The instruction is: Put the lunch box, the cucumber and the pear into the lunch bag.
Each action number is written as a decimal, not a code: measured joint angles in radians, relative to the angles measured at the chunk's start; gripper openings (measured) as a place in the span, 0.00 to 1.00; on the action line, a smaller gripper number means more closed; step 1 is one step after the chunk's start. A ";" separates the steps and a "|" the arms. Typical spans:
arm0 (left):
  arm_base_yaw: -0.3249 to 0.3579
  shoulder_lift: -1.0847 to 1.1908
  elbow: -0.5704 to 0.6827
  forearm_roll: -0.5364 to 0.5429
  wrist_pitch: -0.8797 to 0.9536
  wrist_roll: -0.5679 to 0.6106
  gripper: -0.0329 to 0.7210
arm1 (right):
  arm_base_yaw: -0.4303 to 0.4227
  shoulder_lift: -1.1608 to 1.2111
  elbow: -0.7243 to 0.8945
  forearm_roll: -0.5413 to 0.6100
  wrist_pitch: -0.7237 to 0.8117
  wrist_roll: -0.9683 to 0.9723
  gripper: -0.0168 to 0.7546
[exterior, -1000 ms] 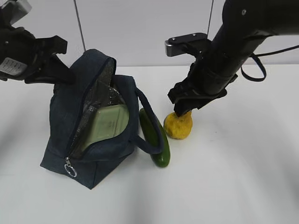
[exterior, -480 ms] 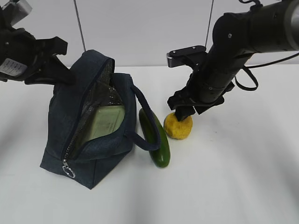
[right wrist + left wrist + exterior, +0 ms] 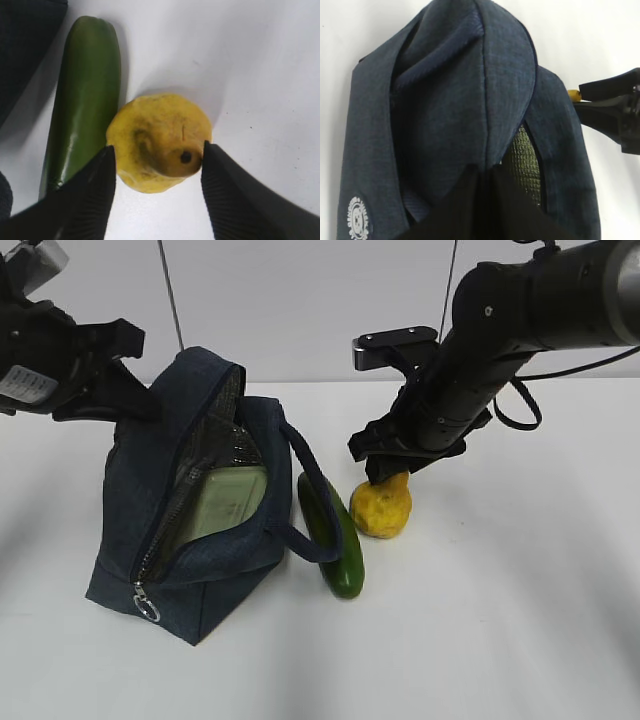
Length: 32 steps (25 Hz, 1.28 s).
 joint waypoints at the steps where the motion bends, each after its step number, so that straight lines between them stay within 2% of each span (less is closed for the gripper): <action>1: 0.000 0.000 0.000 0.000 0.000 0.000 0.05 | 0.000 0.004 -0.002 0.000 0.000 0.000 0.58; 7: 0.000 0.000 0.000 0.000 0.001 0.000 0.05 | 0.000 0.047 -0.034 0.000 0.024 0.000 0.55; 11: 0.000 0.000 0.000 0.000 0.001 0.000 0.05 | 0.000 0.049 -0.062 0.000 0.048 0.000 0.39; 13: 0.000 0.000 0.000 0.001 0.001 0.000 0.05 | 0.000 0.049 -0.068 0.000 0.058 0.000 0.35; 24: 0.000 0.000 0.000 0.002 0.001 0.000 0.05 | 0.000 0.043 -0.070 -0.004 0.089 0.000 0.34; 32: 0.000 0.000 0.000 0.002 0.002 0.000 0.05 | 0.000 -0.046 -0.072 -0.029 0.107 0.000 0.34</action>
